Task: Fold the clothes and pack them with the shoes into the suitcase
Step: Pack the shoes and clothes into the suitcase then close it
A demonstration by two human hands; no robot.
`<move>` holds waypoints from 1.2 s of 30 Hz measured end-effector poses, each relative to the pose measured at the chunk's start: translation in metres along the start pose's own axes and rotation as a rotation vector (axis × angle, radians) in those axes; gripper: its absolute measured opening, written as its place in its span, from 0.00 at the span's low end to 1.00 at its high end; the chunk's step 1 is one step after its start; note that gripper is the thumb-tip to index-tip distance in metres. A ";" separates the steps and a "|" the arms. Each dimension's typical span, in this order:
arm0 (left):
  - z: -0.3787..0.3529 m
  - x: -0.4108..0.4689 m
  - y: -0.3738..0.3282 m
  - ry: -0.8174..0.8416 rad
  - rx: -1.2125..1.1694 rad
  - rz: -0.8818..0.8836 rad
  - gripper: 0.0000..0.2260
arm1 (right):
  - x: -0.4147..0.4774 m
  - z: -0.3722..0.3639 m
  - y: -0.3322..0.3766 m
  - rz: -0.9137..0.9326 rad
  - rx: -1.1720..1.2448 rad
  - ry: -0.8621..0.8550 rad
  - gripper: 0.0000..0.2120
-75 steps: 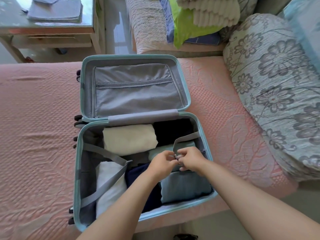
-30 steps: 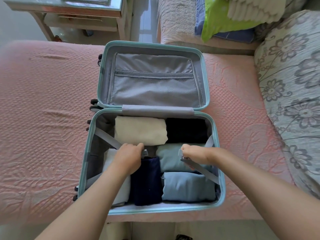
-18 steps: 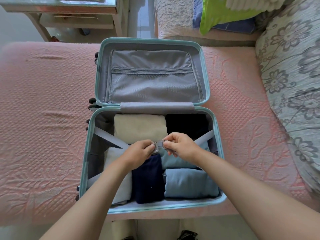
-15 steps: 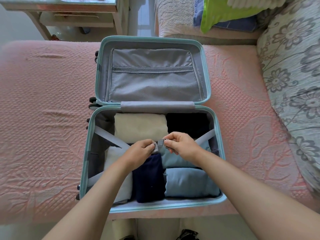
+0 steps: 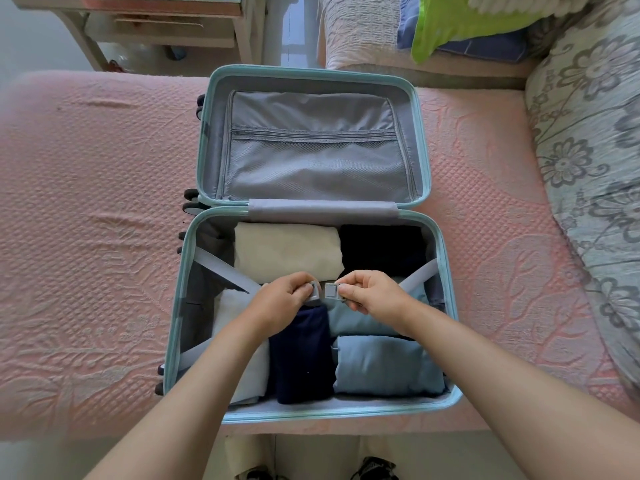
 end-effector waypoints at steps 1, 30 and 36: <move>-0.001 0.000 0.000 0.003 0.036 0.003 0.08 | 0.000 -0.001 0.000 -0.002 -0.004 0.009 0.04; 0.021 0.035 -0.084 0.095 0.401 0.027 0.12 | 0.009 0.050 0.080 0.137 -0.646 -0.022 0.09; 0.056 0.072 -0.135 -0.134 0.341 -0.011 0.14 | 0.022 0.123 0.145 0.301 -0.764 -0.259 0.11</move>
Point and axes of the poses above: each hand's wrist, its own x-axis towards the middle knuckle, its own z-axis out of the back of the hand, y = z × x, the point moved 7 cm from there along x, towards the middle knuckle, and after that the axes turned 15 degrees about x, right-handed, at the moved point
